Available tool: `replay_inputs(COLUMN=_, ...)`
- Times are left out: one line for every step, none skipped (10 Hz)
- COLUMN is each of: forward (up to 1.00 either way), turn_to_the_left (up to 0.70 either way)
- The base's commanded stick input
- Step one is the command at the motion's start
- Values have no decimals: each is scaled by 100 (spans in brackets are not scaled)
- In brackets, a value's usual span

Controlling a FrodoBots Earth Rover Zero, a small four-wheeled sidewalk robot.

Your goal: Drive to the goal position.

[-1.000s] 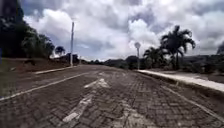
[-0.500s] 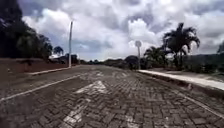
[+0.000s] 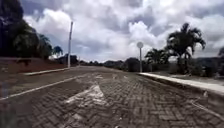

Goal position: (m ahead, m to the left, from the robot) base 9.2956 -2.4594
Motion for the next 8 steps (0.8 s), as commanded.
replay_inputs(forward=100, turn_to_the_left=0)
replay_inputs(forward=100, turn_to_the_left=0)
replay_inputs(forward=100, turn_to_the_left=0)
replay_inputs(forward=100, turn_to_the_left=0)
replay_inputs(forward=100, turn_to_the_left=0)
replay_inputs(forward=100, turn_to_the_left=0)
replay_inputs(forward=100, turn_to_the_left=0)
replay_inputs(forward=100, turn_to_the_left=0)
